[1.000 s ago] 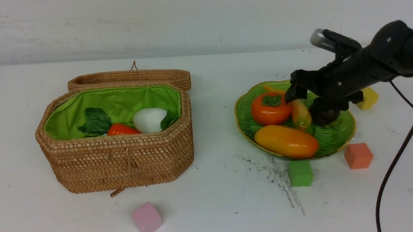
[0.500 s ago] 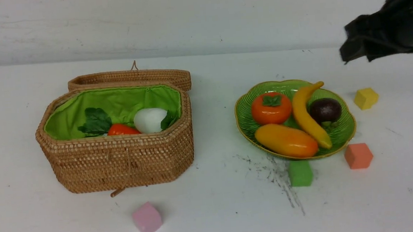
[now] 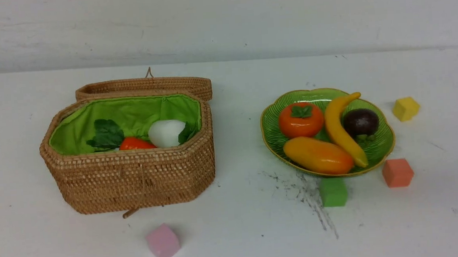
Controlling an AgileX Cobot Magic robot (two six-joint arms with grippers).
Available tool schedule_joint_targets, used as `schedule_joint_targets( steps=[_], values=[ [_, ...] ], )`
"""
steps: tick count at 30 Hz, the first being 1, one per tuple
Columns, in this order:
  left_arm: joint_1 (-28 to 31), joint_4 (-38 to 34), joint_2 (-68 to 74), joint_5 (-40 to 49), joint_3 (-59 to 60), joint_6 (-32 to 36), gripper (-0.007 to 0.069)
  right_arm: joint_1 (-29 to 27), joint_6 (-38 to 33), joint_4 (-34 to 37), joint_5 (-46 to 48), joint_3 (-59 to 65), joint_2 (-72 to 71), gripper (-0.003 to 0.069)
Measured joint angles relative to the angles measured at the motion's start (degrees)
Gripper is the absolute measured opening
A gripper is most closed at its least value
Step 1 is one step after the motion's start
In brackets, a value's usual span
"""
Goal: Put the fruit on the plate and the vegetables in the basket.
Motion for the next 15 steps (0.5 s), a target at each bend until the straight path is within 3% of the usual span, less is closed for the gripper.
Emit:
schedule_joint_targets(
  steps=[15],
  values=[
    [0.00, 0.00, 0.00, 0.00, 0.00, 0.00, 0.0239, 0.00, -0.06, 2.86, -0.83, 6.20, -20.54, -0.0006]
  ],
)
